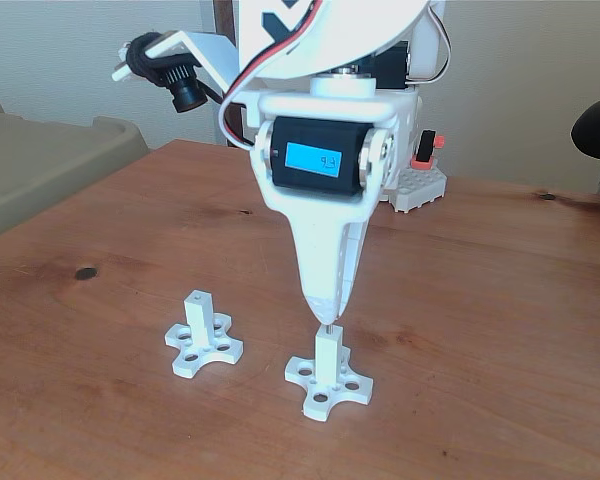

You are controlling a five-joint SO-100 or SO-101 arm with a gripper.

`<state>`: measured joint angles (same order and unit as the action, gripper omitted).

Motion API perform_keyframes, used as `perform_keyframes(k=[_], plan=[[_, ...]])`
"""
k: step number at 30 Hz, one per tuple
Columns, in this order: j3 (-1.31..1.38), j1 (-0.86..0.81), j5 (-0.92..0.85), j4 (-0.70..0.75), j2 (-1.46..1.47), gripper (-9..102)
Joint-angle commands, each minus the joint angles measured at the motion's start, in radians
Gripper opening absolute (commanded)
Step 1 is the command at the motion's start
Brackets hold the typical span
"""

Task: Grab the screw and set it in the hole.

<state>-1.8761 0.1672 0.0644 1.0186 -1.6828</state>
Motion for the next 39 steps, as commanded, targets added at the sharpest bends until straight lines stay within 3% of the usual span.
perform_keyframes(k=[1,15,39], plan=[[0.041,-0.009,-0.003,-0.012,-0.008,1],[0.049,-0.014,-0.005,0.008,-0.017,3],[0.115,0.002,0.015,0.132,-0.067,24]])
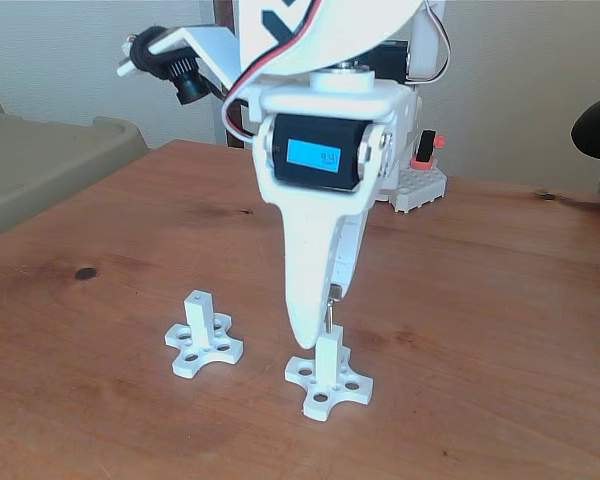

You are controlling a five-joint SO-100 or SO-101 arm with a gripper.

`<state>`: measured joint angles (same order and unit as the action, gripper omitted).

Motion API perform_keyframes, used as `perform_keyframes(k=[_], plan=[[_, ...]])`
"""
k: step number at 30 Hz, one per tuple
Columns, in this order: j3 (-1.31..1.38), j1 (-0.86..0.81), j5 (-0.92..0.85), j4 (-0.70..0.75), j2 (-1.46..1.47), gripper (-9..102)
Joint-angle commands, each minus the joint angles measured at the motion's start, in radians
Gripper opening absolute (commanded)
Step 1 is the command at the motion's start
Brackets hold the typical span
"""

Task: Grab the screw and set it in the hole.

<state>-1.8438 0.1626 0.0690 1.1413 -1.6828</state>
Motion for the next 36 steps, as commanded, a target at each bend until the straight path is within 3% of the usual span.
perform_keyframes(k=[1,9,25,29,34,36], plan=[[0.086,0.006,0.014,0.015,-0.072,26],[0.129,0.009,0.031,0.094,-0.101,35],[0.100,-0.097,0.002,0.144,-0.267,34],[0.006,-0.140,-0.002,0.112,-0.376,24],[-0.153,-0.158,-0.011,0.061,-0.541,-4],[-0.184,-0.158,-0.012,0.058,-0.574,-4]])
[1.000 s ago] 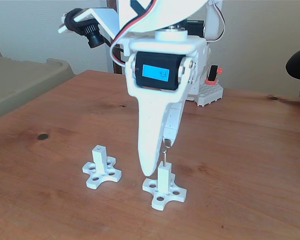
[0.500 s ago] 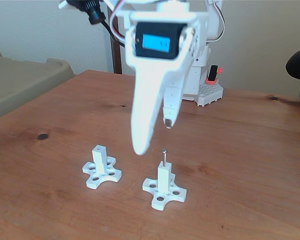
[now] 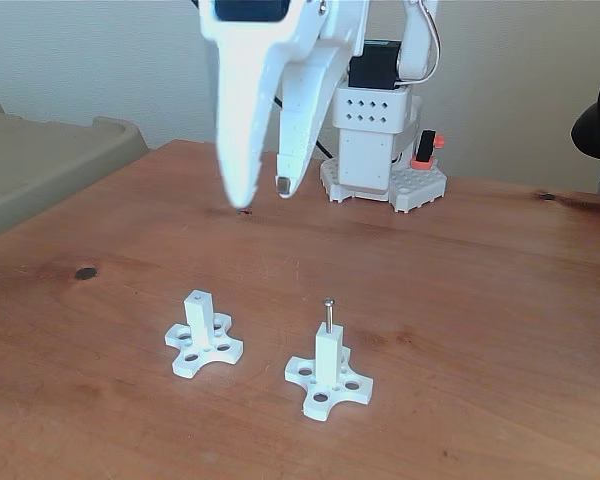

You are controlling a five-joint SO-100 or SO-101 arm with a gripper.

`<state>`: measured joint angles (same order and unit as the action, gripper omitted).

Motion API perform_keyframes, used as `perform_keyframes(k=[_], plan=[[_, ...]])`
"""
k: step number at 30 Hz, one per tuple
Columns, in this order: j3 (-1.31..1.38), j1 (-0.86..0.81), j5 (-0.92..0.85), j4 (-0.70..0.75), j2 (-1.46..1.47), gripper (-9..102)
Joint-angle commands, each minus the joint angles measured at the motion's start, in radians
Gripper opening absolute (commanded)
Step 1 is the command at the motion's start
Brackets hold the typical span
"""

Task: Grab the screw and set it in the hole.

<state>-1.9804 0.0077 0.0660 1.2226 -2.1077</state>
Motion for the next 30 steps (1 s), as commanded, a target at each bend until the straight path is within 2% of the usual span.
perform_keyframes(k=[1,11,30], plan=[[-0.071,-0.003,-0.008,-0.026,-0.175,-4],[-0.465,-0.014,0.018,-0.078,-0.558,-4],[-0.873,0.002,-0.003,-0.055,-1.015,-4]])
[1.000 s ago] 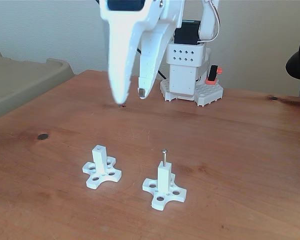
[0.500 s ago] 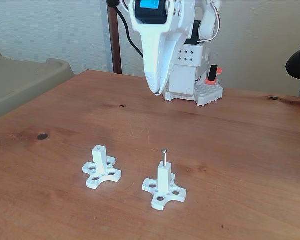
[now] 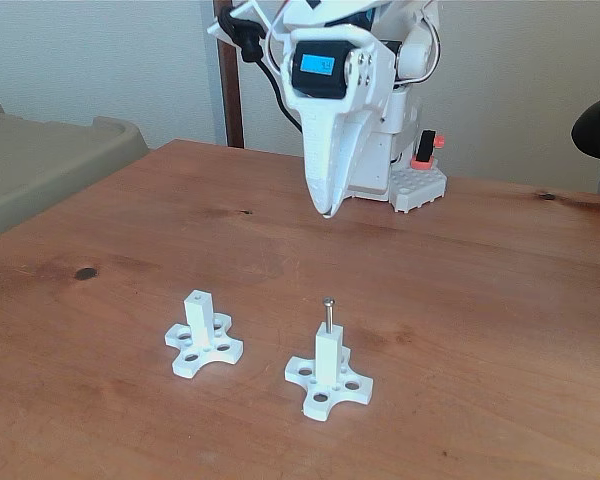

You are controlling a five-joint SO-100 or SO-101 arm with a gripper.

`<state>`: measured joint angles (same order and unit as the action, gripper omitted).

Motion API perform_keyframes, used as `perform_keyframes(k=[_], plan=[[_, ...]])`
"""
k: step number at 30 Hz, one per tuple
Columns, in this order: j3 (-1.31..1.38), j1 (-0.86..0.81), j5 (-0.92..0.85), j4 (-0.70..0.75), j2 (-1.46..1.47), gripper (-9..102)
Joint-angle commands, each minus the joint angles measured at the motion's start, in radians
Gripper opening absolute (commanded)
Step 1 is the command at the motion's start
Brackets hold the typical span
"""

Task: Grab the screw and set it in the hole.

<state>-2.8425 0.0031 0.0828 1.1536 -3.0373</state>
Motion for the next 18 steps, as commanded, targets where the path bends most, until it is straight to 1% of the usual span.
perform_keyframes(k=[1,5,8,14,18], plan=[[-0.023,0.005,-0.021,0.014,-0.101,-4],[-0.094,-0.003,-0.037,0.029,-0.199,-4],[-0.144,0.000,-0.046,0.072,-0.311,-4],[-0.147,-0.005,-0.052,0.104,-0.348,-4],[-0.158,0.008,-0.067,0.163,-0.431,-4]])
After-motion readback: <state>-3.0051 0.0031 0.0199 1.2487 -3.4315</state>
